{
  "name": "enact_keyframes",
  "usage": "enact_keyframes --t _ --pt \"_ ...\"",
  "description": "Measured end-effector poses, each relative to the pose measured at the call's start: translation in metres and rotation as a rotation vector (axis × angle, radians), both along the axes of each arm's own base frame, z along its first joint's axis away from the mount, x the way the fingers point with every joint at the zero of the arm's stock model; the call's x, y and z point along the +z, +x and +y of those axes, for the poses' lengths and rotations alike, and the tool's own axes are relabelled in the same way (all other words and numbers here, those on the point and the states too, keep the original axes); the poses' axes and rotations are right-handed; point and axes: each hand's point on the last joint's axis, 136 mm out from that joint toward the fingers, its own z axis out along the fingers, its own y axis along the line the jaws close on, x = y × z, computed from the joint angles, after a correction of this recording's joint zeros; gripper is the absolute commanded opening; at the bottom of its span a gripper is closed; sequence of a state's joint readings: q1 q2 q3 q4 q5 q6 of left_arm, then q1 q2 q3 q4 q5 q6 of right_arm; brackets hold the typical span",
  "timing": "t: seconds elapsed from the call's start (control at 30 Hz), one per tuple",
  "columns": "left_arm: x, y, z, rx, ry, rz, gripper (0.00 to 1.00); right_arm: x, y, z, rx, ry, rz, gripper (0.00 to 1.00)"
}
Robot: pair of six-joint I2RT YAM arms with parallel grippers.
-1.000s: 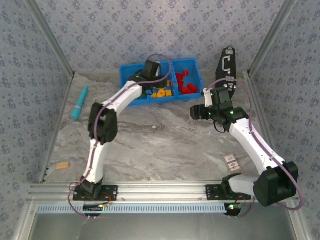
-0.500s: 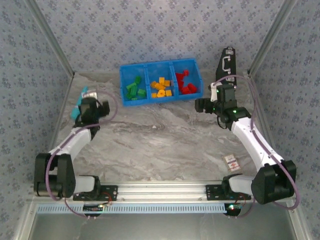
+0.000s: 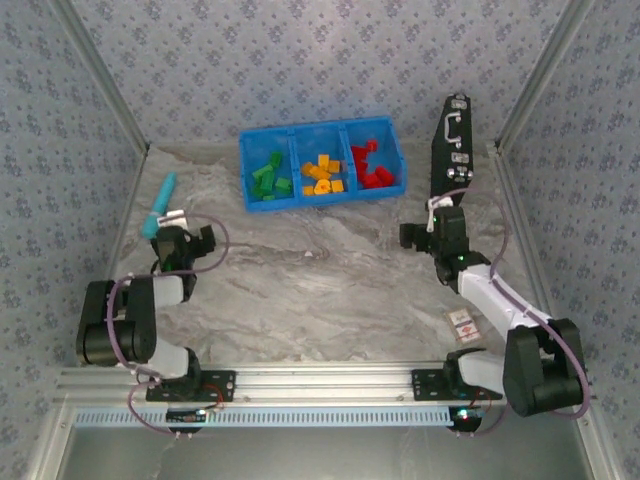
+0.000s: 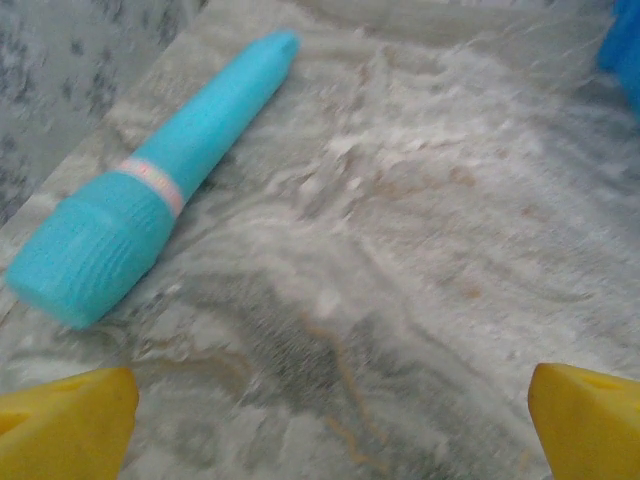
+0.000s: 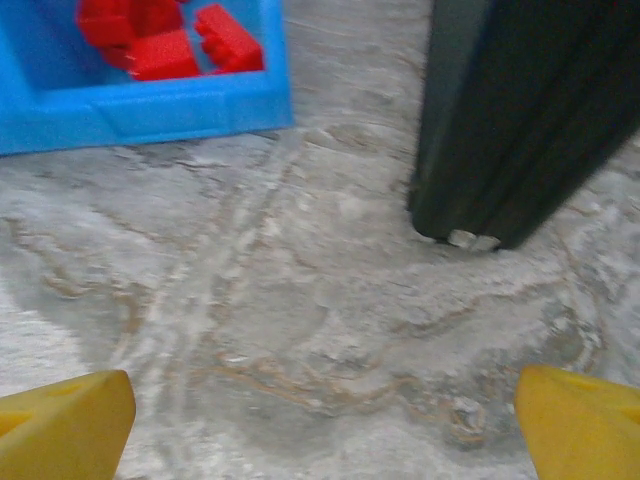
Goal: Sort the legos into containers by color
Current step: Reset both arms
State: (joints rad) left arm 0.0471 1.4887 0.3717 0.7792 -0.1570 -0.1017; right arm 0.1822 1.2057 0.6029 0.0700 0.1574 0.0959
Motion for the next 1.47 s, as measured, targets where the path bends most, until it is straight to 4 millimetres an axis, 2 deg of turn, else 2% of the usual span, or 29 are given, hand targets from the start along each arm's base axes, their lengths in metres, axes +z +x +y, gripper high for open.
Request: enact_keyframes --t 0.07,0.13,0.2,0.3,0.43,0.57,0.63,0.87,1.47 --pt "-0.017 -0.01 -0.006 -0.03 -0.012 0.017 1.0 -0.007 0.0 -0.015 -0.053 -0.019 -0.014 0.99" --pt "-0.026 -0.016 -0.009 -0.048 -0.02 0.036 1.0 -0.008 0.002 -0.027 -0.099 -0.032 -0.034 0.99" --pt "-0.024 -0.011 -0.012 -0.073 -0.024 0.038 1.0 -0.007 0.005 -0.035 -0.13 -0.046 -0.067 0.99" --pt "-0.008 0.005 -0.018 -0.112 -0.023 -0.001 1.0 -0.016 0.006 -0.043 -0.148 -0.085 -0.098 0.99" --pt "0.002 0.013 -0.021 -0.135 -0.022 -0.029 1.0 -0.045 0.0 -0.058 -0.162 -0.114 -0.084 1.0" --pt "0.0 0.012 -0.023 -0.146 -0.019 -0.018 1.0 -0.067 0.012 -0.081 -0.19 -0.08 -0.092 0.99" --pt "-0.001 0.012 -0.026 -0.154 -0.013 -0.011 1.0 -0.075 0.013 -0.075 -0.157 -0.068 -0.076 1.0" --pt "-0.004 0.011 -0.03 -0.17 -0.005 0.004 1.0 -0.062 0.023 -0.061 -0.084 -0.04 -0.14 1.0" --pt "-0.003 0.012 -0.031 -0.172 -0.001 0.004 1.0 -0.058 0.026 -0.057 -0.054 -0.026 -0.155 1.0"
